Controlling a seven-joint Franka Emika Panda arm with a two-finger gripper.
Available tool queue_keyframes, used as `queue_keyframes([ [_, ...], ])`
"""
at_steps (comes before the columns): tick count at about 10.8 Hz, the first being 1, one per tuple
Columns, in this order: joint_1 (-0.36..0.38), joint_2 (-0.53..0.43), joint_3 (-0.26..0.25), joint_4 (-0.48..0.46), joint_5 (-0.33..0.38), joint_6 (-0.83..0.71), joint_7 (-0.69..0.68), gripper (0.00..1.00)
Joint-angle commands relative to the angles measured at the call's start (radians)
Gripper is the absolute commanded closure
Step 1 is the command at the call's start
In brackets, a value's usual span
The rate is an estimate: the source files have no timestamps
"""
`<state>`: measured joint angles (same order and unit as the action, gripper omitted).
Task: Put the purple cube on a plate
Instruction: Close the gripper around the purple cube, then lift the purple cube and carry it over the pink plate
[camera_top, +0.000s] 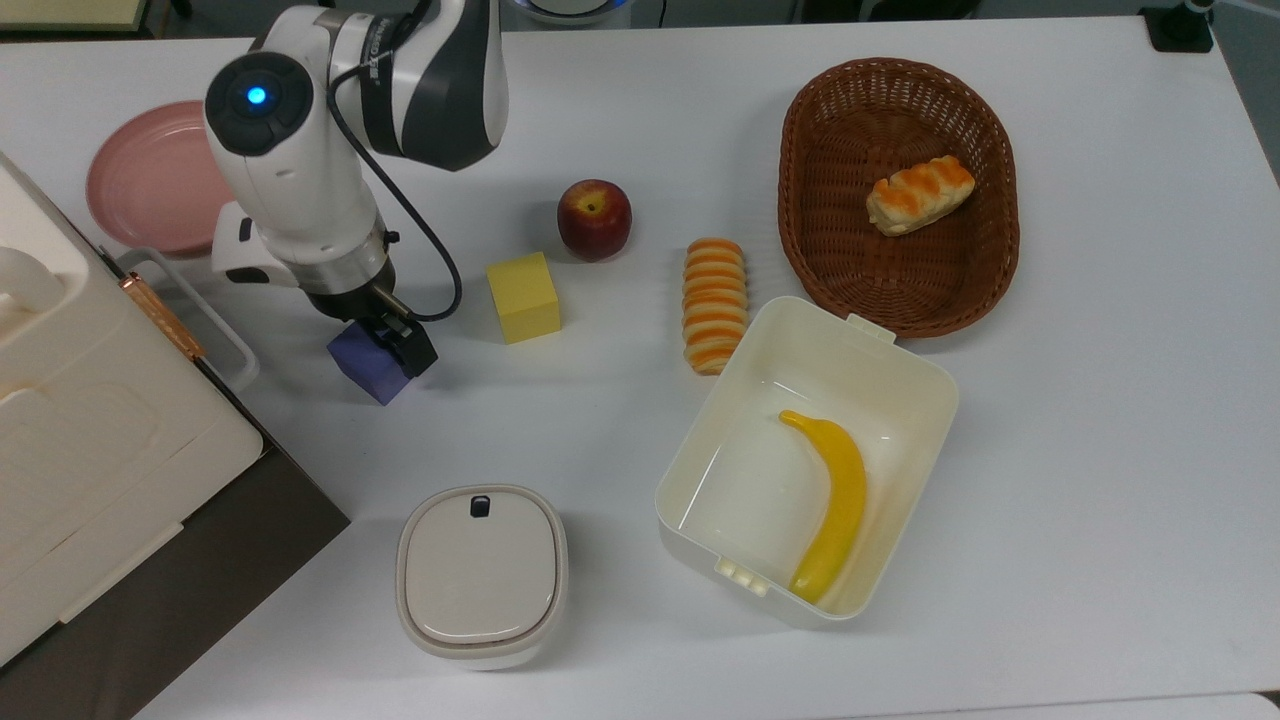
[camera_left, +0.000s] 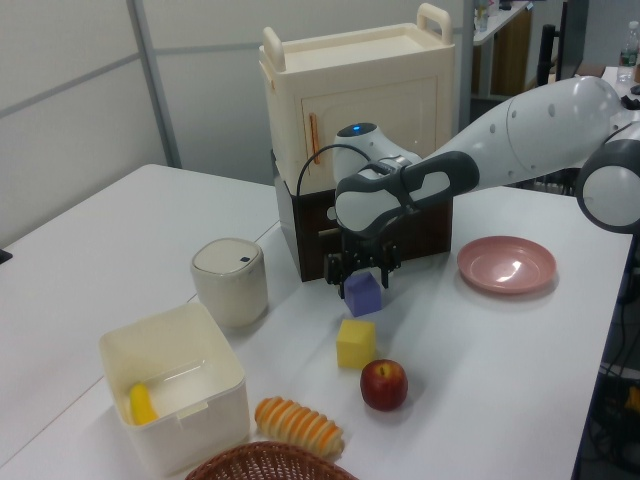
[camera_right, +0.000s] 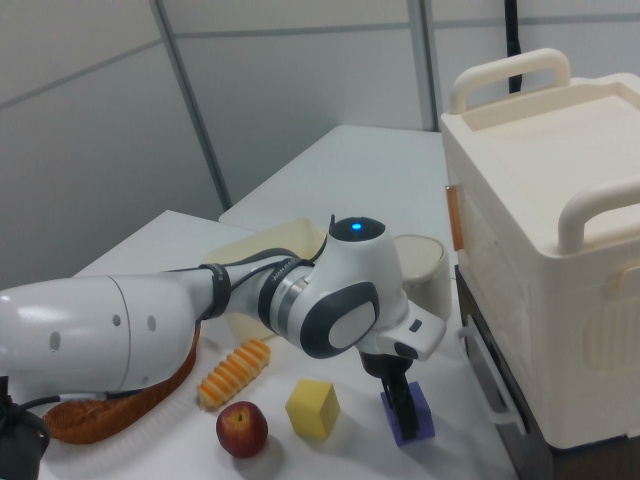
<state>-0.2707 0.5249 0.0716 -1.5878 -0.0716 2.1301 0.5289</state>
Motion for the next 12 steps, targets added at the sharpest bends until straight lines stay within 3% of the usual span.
queue_keyframes([
  [1,0.008,0.024,-0.007,-0.014,-0.048,0.059,-0.029,0.29],
  [2,0.005,0.024,-0.007,-0.011,-0.051,0.067,-0.039,0.46],
  [6,-0.03,0.001,-0.007,-0.012,-0.047,0.062,-0.168,0.73],
  [12,-0.088,-0.111,-0.019,-0.02,-0.045,-0.045,-0.361,0.72],
])
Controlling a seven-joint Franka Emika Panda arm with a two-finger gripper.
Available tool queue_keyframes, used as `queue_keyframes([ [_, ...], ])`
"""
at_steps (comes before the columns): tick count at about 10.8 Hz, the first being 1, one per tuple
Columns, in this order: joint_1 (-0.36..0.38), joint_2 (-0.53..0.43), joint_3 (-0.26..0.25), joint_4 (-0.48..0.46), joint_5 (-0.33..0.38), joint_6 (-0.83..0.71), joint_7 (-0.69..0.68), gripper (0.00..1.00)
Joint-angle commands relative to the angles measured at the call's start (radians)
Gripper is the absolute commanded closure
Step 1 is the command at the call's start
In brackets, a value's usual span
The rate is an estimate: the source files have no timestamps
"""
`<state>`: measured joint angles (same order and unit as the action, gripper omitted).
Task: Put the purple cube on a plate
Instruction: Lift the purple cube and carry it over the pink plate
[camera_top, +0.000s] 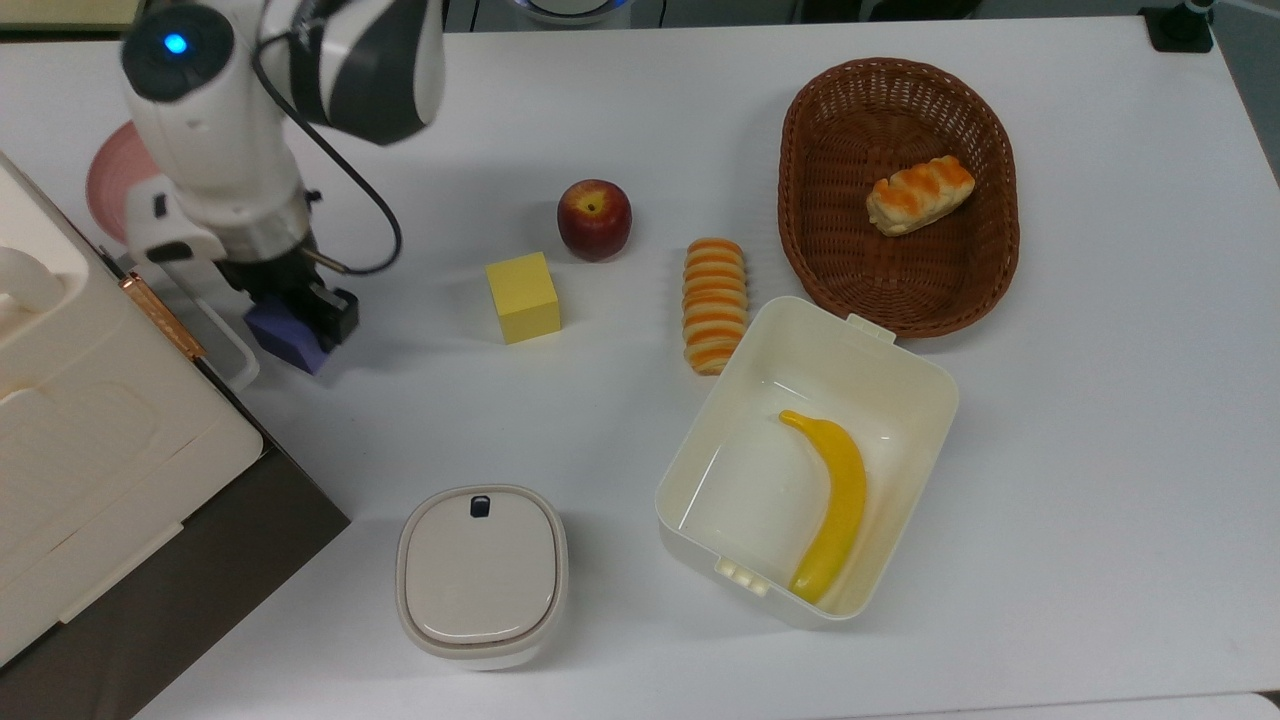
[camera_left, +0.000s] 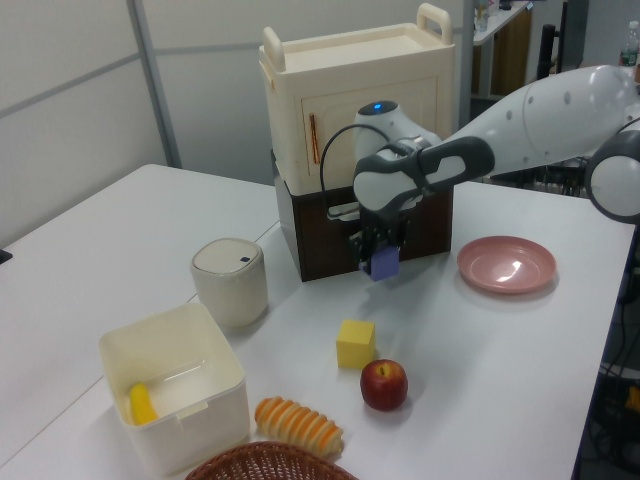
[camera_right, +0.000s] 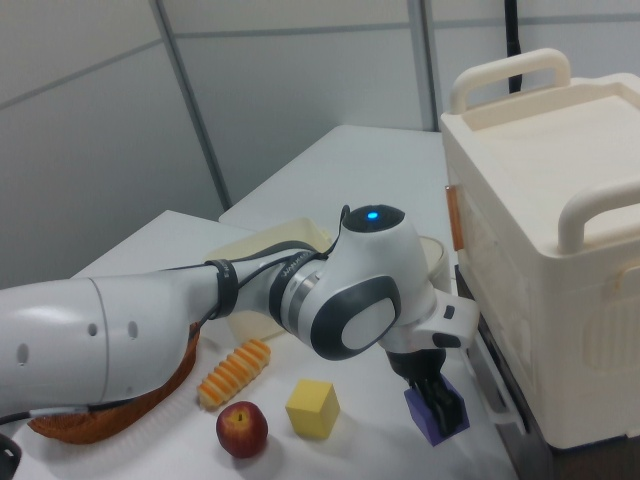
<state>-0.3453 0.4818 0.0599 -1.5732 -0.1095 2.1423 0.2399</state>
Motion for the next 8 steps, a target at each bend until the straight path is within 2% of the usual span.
queue_keyframes([
  [1,-0.023,-0.096,-0.006,-0.068,-0.007,-0.064,-0.097,0.72],
  [3,-0.064,-0.194,-0.003,-0.192,-0.001,-0.053,-0.192,0.71],
  [5,-0.128,-0.273,0.003,-0.278,0.005,-0.053,-0.295,0.71],
  [8,-0.225,-0.298,0.003,-0.315,0.014,-0.055,-0.431,0.7],
])
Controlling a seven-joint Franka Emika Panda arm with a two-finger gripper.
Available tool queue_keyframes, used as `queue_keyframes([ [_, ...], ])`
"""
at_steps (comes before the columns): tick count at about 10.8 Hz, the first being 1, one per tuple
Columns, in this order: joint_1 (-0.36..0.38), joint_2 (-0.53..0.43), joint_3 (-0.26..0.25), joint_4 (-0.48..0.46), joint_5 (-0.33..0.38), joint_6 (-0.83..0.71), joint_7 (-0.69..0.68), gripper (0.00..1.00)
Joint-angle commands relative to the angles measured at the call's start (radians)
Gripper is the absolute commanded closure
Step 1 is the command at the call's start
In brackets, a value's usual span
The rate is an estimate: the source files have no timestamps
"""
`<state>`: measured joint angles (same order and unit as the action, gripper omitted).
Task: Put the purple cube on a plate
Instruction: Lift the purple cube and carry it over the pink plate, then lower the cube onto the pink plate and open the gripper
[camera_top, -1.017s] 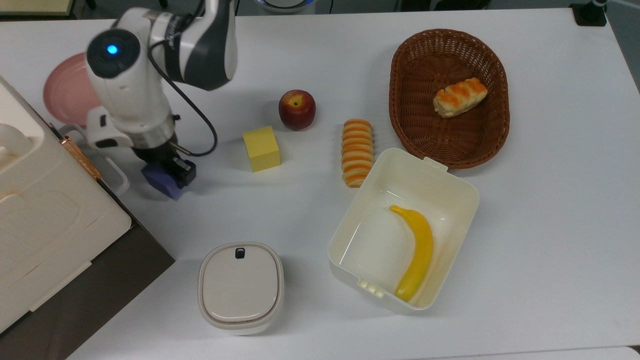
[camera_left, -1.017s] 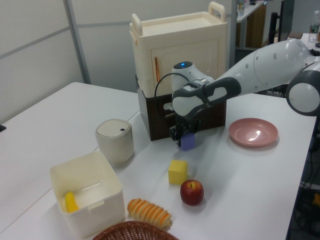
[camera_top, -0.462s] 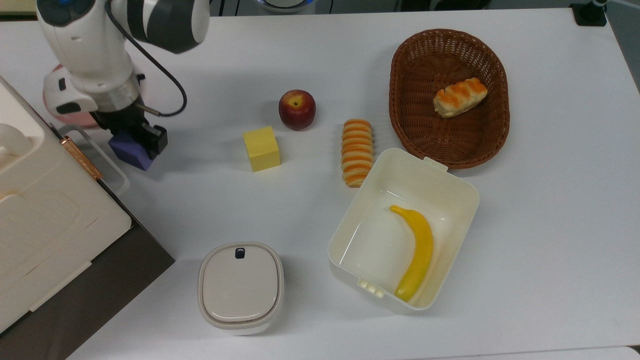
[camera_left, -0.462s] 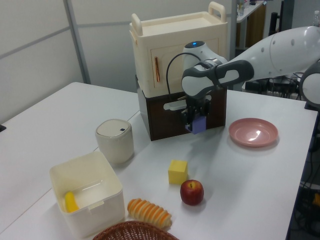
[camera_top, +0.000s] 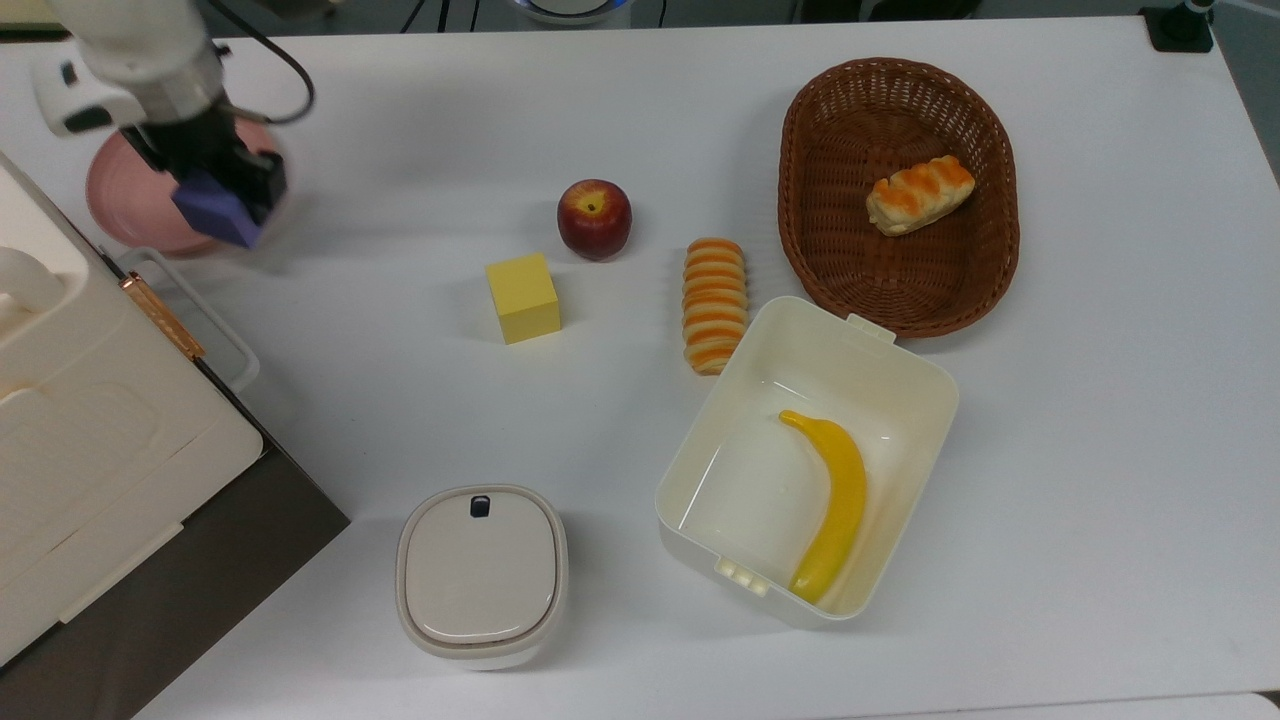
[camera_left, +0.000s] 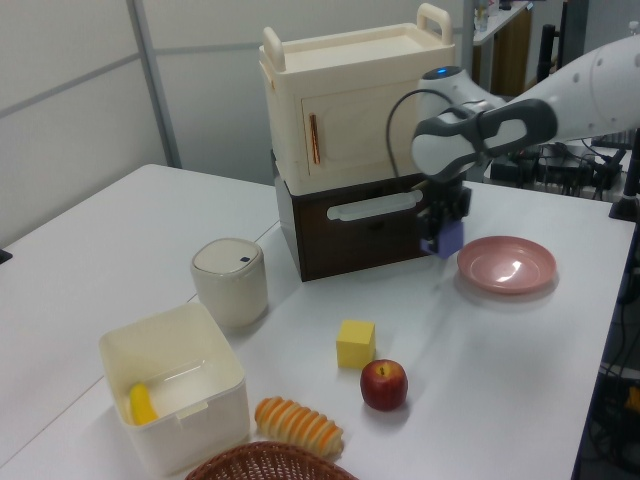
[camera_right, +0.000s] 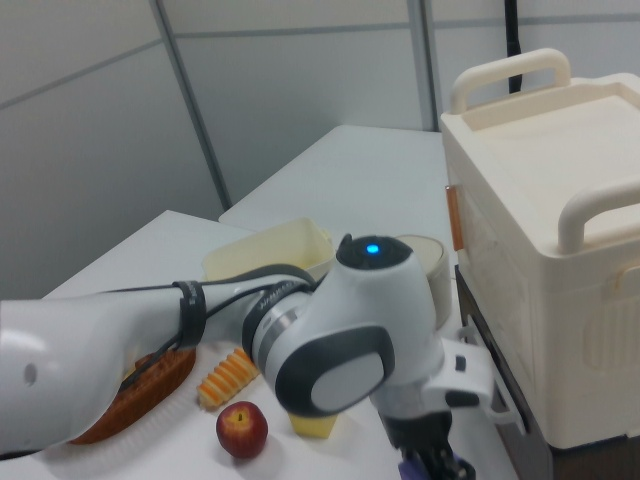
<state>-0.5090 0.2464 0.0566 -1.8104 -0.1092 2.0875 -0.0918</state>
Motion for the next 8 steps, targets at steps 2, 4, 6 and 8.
queue_keyframes([
  [2,-0.117,-0.038,0.006,-0.072,0.014,0.002,-0.172,0.7],
  [4,-0.163,0.008,0.006,-0.067,0.014,0.026,-0.216,0.68],
  [6,-0.169,0.056,0.005,-0.066,0.013,0.086,-0.218,0.43],
  [8,-0.175,0.077,0.002,-0.063,0.01,0.111,-0.218,0.0],
])
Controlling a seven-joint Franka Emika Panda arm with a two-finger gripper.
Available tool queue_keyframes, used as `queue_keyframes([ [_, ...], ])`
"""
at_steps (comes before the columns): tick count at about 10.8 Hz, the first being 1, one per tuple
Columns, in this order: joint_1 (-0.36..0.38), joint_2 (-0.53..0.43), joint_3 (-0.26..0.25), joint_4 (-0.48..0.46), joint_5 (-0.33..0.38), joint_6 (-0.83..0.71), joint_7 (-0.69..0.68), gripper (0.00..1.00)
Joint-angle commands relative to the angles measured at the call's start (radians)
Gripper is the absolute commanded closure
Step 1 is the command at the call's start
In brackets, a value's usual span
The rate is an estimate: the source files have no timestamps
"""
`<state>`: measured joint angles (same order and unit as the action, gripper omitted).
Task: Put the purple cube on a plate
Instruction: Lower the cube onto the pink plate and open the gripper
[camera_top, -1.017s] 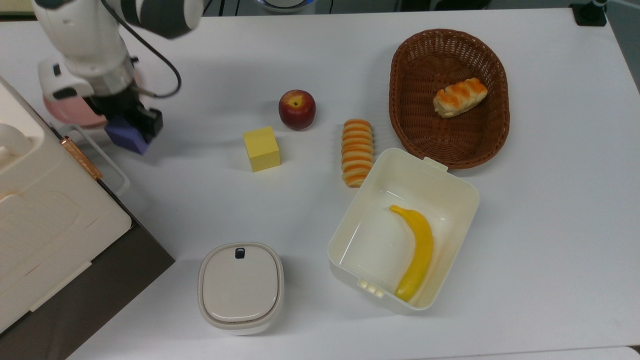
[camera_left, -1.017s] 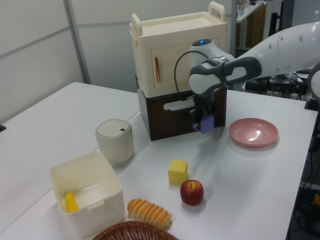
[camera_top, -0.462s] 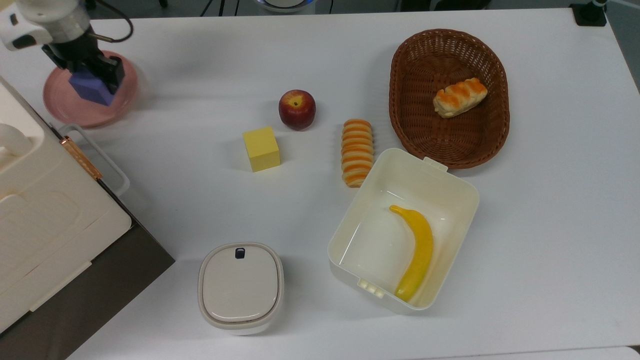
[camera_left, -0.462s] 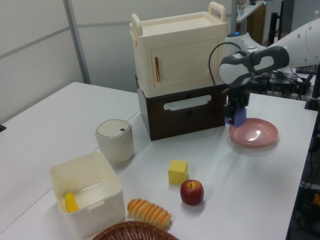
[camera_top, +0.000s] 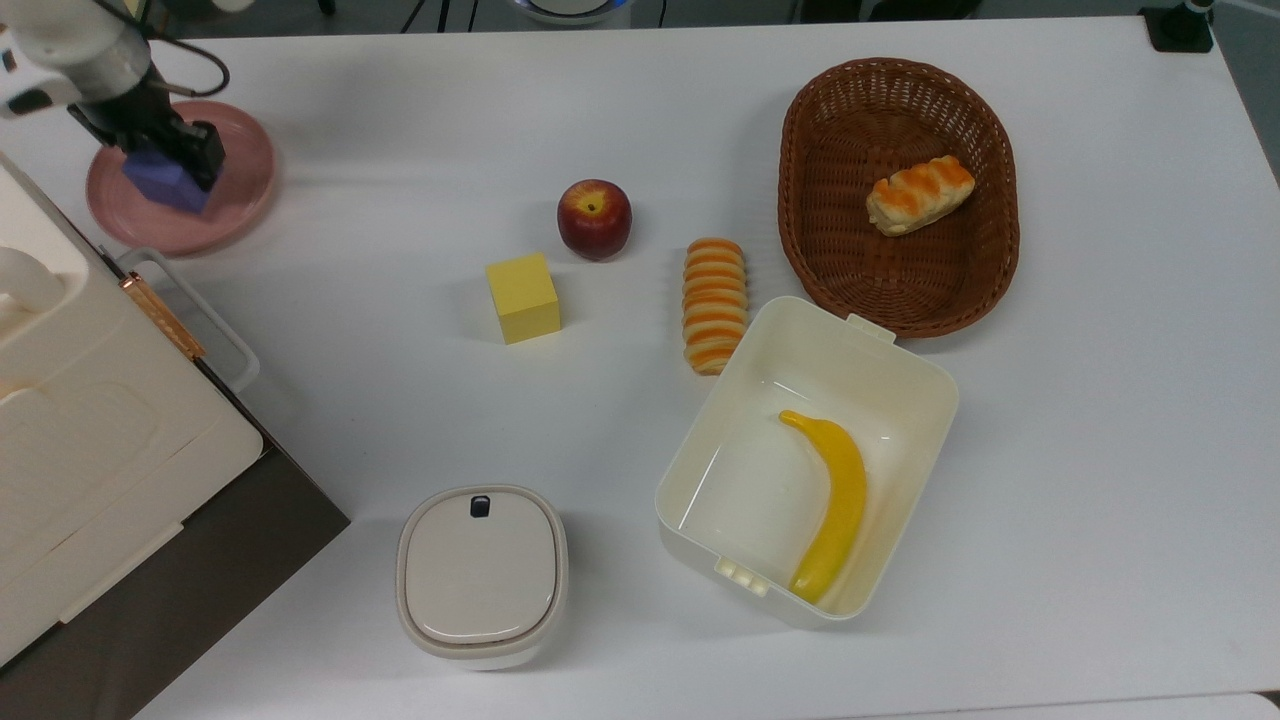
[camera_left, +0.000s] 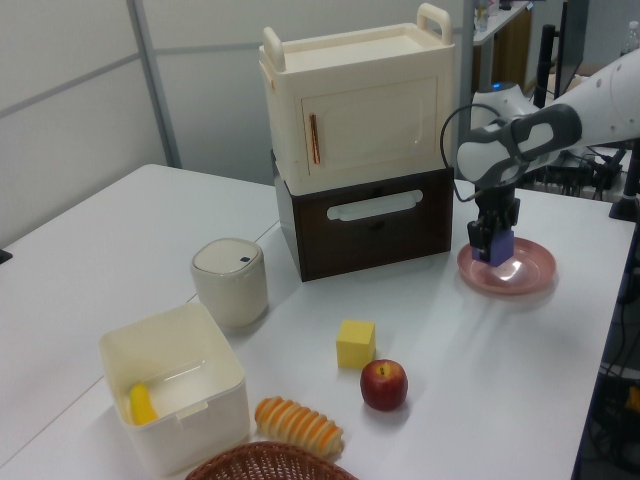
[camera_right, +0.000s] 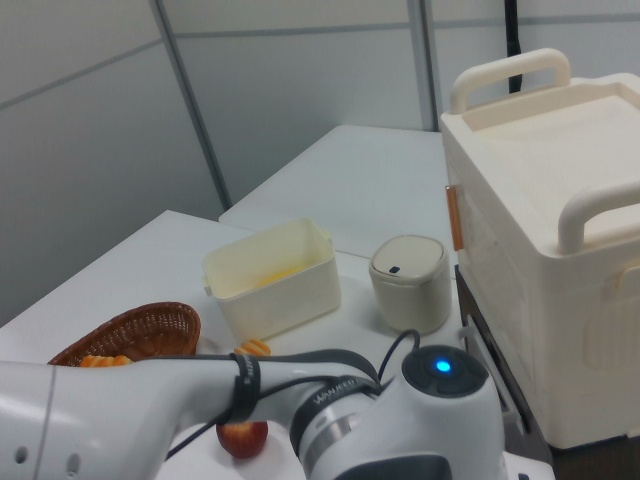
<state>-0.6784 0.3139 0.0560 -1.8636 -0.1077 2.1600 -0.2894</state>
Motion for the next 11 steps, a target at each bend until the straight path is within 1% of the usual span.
queue_keyframes([
  [1,-0.006,0.008,0.002,0.007,0.008,0.031,-0.019,0.0],
  [3,-0.006,-0.008,0.004,0.02,0.008,0.02,-0.007,0.0],
  [5,0.019,-0.047,0.024,0.073,0.013,-0.117,-0.002,0.0],
  [6,0.026,-0.061,0.051,0.105,0.013,-0.188,0.012,0.0],
  [8,0.026,-0.097,0.105,0.116,0.013,-0.244,0.065,0.0],
  [9,0.026,-0.111,0.141,0.116,0.013,-0.268,0.109,0.0],
  [11,0.037,-0.116,0.227,0.127,0.011,-0.281,0.243,0.0],
])
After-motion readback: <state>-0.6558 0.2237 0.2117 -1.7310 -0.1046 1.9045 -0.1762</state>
